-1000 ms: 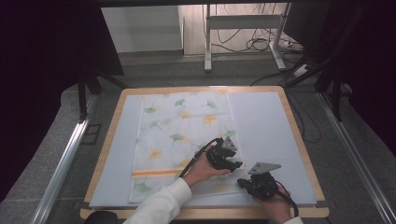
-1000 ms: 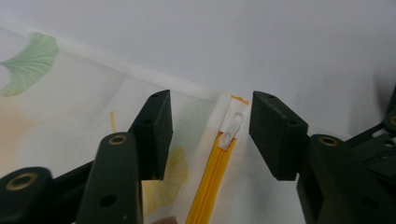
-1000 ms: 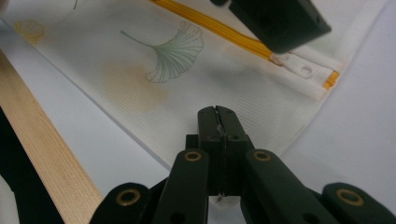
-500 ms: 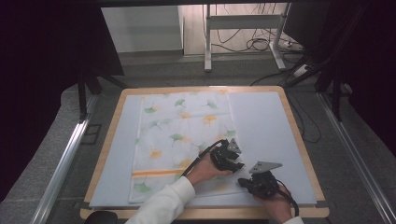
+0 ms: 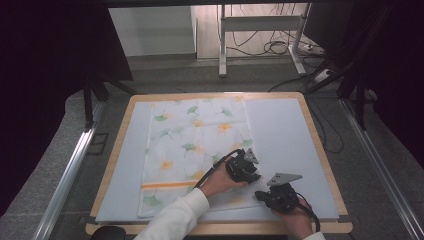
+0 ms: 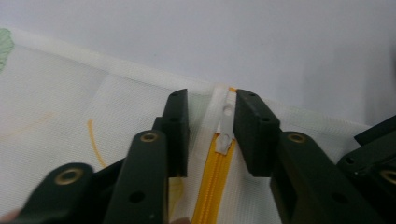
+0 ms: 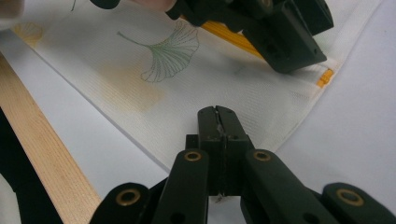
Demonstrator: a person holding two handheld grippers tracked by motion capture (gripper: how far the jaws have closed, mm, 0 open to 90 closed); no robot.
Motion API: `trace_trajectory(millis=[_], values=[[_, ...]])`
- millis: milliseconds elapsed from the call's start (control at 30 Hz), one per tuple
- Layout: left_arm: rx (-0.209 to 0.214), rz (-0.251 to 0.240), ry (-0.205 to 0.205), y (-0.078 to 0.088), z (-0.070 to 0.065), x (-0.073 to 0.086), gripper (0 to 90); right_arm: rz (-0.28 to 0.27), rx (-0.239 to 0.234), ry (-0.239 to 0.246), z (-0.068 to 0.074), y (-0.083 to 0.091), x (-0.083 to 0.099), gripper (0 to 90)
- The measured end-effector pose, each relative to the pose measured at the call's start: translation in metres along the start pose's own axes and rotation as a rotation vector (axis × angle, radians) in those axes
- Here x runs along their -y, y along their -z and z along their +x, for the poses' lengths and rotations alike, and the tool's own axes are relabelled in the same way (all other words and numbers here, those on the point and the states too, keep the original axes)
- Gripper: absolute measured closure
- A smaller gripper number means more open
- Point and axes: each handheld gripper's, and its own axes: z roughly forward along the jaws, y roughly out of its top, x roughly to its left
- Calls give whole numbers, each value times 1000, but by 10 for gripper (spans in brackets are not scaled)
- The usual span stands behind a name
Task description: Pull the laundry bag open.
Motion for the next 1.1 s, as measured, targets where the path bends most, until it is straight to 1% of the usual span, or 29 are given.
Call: trace_trajectory(millis=[133, 167, 267, 333, 367, 400, 433, 500, 567, 633, 700, 767, 800, 900, 933, 1033, 1067, 1100], values=[[8, -4, 30, 0, 0, 0, 770, 0, -1, 0, 0, 0, 0, 894], [9, -4, 32, 0, 1, 0, 781, 1, -2, 0, 0, 0, 0, 894], [13, -3, 22, 2, 1, 1, 822, 1, -1, 1, 0, 0, 0, 894], [9, 1, 19, 3, 0, 1, 832, 0, -4, 0, 0, 0, 0, 894], [1, 5, 8, 3, 0, 1, 834, 0, -4, 0, 0, 0, 0, 894], [-10, -9, 2, 3, -2, 1, 834, 0, -4, 1, -1, 0, 0, 894], [-19, -10, -19, 4, -3, 2, 833, 0, -4, 1, -1, 0, 0, 894], [-25, -30, -25, 5, -4, 3, 828, 0, -6, -1, -1, 0, 0, 894], [-20, -39, -11, 6, -3, 4, 831, 1, -8, -3, -1, 0, 0, 894], [-19, -41, -8, 7, -1, 4, 834, 1, -9, -4, -1, 0, 0, 894], [-5, -34, 0, 7, 0, 5, 841, 1, -10, -4, -1, 0, 0, 894], [-5, -36, 3, 7, 0, 5, 843, 1, -11, -5, -1, 0, 0, 894], [-6, -32, -2, 7, 0, 5, 845, 1, -12, -6, -1, 0, 0, 894], [6, -32, 0, 6, -1, 5, 846, 1, -11, -5, -1, 0, 0, 894], [13, -24, -8, 6, -2, 5, 846, 1, -11, -5, -1, 0, 0, 894], [-1, -7, -28, 4, -3, 2, 845, 1, -14, -7, -2, 0, 0, 894], [-1, -6, -22, 2, -4, 1, 845, 2, -13, -5, -2, -1, -1, 894], [-2, -5, -25, 1, -4, 0, 845, 1, -11, -5, -2, -1, -1, 894]])
